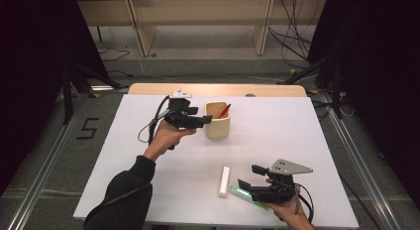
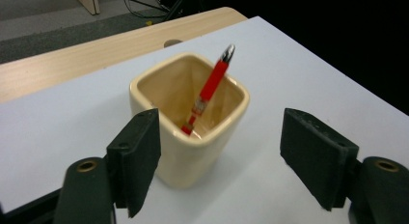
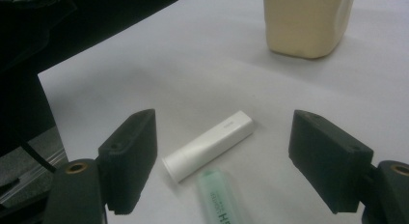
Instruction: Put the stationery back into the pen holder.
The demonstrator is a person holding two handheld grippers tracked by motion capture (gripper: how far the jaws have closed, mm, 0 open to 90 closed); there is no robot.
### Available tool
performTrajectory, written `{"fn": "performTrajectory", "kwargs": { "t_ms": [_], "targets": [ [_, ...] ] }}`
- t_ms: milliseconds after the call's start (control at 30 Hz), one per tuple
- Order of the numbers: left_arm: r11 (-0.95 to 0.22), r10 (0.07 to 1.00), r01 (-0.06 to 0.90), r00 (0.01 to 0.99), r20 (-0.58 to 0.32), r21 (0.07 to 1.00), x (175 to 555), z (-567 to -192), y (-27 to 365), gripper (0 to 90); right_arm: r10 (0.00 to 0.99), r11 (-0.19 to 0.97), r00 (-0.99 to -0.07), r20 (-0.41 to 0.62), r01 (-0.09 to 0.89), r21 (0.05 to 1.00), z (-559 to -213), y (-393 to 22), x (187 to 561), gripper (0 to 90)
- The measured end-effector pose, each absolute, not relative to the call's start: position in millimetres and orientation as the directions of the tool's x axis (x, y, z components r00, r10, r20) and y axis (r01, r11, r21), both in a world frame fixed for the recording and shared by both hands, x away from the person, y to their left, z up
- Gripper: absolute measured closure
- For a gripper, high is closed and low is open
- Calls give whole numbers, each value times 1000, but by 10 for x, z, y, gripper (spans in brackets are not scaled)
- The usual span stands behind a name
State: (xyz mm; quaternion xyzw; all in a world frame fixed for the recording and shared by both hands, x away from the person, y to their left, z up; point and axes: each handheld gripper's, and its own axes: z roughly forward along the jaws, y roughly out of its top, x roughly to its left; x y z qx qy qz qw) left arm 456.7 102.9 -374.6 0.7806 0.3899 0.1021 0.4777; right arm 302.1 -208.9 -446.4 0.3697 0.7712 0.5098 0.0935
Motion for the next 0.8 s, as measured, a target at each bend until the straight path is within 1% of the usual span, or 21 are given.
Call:
{"fn": "performTrajectory", "kwargs": {
  "t_ms": [167, 367, 567, 633, 800],
  "targets": [
    [-242, 706, 509, 676, -210, 826, 4341, -3850, 1243, 265, 672, 217, -704, 230, 484, 848, -4452, -2098, 3028, 262],
    [-226, 713, 504, 669, -211, 834, 4155, -3979, 1442, 252, 673, 242, -705, 224, 496, 834, -4441, -2102, 3047, 261],
    [-226, 703, 510, 675, -223, 830, 3975, -4109, 1555, 233, 665, 280, -716, 212, 503, 817, -4431, -2085, 3043, 257],
    [-233, 702, 498, 680, -210, 835, 3921, -4144, 1582, 224, 663, 291, -719, 207, 503, 814, -4431, -2081, 3044, 256],
    [-206, 697, 486, 682, -222, 850, 3806, -4224, 1656, 207, 660, 312, -724, 198, 504, 805, -4419, -2070, 3038, 254]
  ]
}}
